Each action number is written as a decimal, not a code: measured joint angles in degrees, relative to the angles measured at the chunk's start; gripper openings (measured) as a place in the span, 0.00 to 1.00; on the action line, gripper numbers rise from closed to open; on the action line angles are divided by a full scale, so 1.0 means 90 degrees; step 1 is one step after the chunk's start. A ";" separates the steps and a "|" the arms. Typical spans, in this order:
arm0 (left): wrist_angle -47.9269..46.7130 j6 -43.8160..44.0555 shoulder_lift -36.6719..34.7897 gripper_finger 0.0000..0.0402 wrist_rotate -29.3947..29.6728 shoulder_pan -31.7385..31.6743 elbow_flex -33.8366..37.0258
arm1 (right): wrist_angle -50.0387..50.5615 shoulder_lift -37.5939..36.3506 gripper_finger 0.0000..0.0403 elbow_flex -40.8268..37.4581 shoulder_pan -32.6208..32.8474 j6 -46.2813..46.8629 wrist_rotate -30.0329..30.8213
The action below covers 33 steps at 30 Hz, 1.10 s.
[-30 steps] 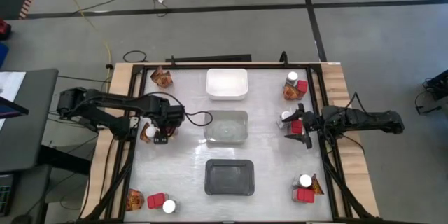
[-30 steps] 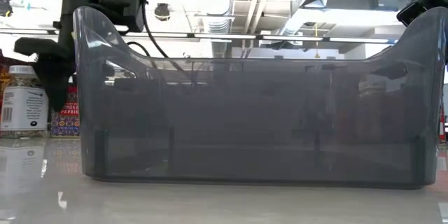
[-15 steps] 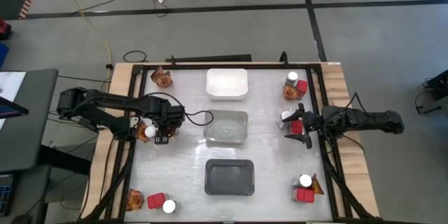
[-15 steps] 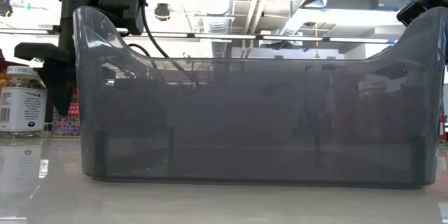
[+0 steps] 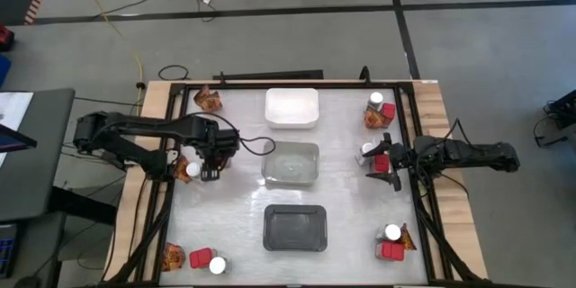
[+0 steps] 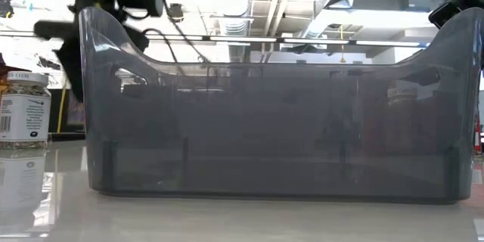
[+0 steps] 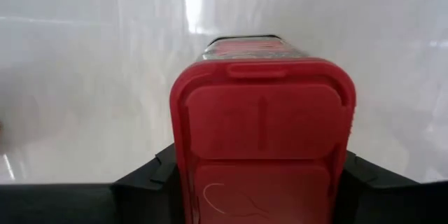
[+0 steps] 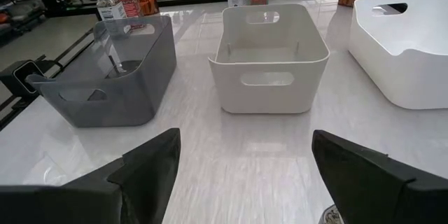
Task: Sort spices by type
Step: Put the red seasoning can into the white bin
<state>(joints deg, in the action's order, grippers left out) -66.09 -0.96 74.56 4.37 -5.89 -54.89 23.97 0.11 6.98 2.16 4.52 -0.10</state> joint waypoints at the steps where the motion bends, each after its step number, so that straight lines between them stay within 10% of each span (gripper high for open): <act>1: -0.0079 0.0032 0.0000 0.50 -0.0003 -0.0016 -0.0160 | 0.0000 -0.0001 0.87 0.0001 -0.0001 -0.0001 0.0000; 18: 0.0474 0.0367 0.0648 0.50 0.0491 -0.0723 -0.2930 | 0.0000 0.0001 0.87 0.0000 0.0000 -0.0001 0.0000; 33: 0.0297 -0.2447 0.3109 0.51 -0.0085 -0.1999 -0.5810 | 0.0005 -0.0001 0.87 0.0001 0.0000 0.0001 0.0000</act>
<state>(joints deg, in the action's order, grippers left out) -63.41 -22.98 102.55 3.61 -23.88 -107.18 24.01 0.10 6.98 2.17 4.54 -0.10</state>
